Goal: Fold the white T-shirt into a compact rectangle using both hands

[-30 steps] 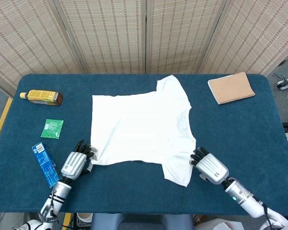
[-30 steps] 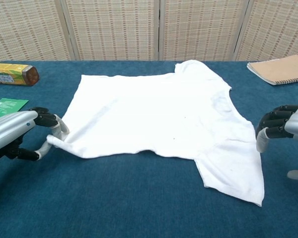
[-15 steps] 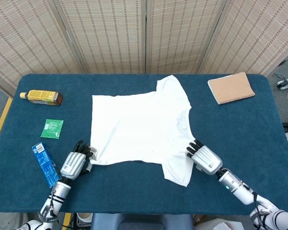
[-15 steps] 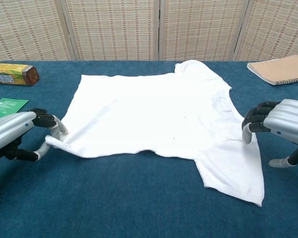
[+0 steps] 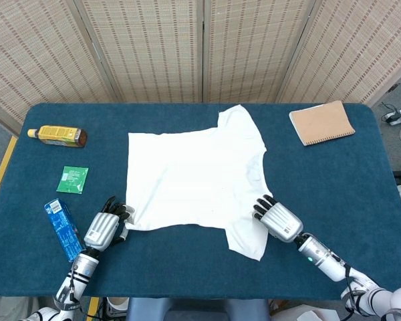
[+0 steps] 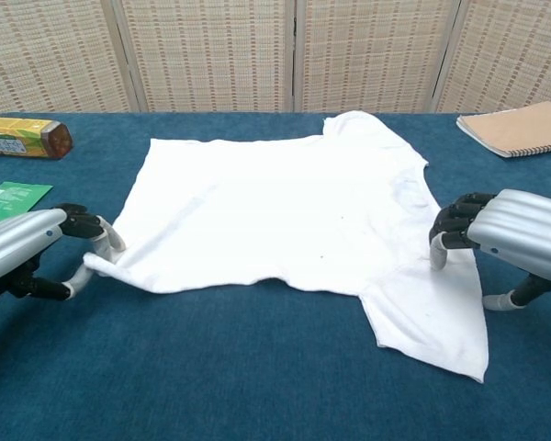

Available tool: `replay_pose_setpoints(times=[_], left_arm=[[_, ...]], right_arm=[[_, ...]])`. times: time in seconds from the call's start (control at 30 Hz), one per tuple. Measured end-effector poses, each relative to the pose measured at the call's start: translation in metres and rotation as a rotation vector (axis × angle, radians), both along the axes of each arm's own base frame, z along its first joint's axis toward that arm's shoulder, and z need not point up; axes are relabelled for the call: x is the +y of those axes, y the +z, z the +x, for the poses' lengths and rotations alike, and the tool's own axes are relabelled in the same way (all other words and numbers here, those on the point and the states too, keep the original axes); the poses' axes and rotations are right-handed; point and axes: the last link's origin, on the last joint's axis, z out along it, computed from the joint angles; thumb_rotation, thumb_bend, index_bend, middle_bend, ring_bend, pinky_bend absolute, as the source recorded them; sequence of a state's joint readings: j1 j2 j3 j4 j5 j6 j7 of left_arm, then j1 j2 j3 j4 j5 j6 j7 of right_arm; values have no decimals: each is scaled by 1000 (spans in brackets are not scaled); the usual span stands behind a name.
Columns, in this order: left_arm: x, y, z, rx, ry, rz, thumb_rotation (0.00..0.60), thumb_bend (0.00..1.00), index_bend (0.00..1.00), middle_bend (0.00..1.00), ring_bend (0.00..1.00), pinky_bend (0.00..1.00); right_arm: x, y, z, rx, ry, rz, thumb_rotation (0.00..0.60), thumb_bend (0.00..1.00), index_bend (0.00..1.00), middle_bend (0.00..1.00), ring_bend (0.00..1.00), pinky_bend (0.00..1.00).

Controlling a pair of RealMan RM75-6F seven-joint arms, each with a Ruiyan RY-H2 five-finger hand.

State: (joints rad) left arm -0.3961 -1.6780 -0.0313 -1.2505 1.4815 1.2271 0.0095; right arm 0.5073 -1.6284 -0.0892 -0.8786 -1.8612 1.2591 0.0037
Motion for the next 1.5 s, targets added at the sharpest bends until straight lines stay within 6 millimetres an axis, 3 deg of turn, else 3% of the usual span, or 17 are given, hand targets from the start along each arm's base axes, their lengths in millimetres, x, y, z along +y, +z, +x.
replay_pose_setpoints(times=[0.2, 0.37, 0.57, 0.97, 1.17, 1.5], left_arm=[[0, 0, 0, -1, -1, -1, 600, 597, 720, 308, 195, 17], [0, -1, 0, -2, 0, -5, 600, 597, 721, 308, 195, 17], [1, -1, 0, -4, 3, -9, 600, 597, 721, 308, 195, 17], [7, 1, -2, -19, 21, 1, 600, 597, 730, 308, 196, 17], [8, 7, -3, -59, 37, 2, 600, 597, 734, 308, 196, 17], [7, 32, -7, -148, 65, 15, 600, 597, 736, 308, 198, 17]], right_arm=[[0, -2, 3, -21, 16, -1, 600, 151, 401, 332, 206, 204], [1, -1, 4, -34, 34, -4, 600, 247, 404, 333, 206, 204], [1, -1, 2, -50, 46, -2, 600, 321, 484, 369, 222, 204], [4, -3, 3, -84, 52, 18, 600, 388, 723, 445, 274, 205], [11, 3, 8, -131, 40, 39, 600, 395, 763, 463, 286, 205], [24, 22, 30, -262, -18, 81, 600, 396, 776, 479, 289, 205]])
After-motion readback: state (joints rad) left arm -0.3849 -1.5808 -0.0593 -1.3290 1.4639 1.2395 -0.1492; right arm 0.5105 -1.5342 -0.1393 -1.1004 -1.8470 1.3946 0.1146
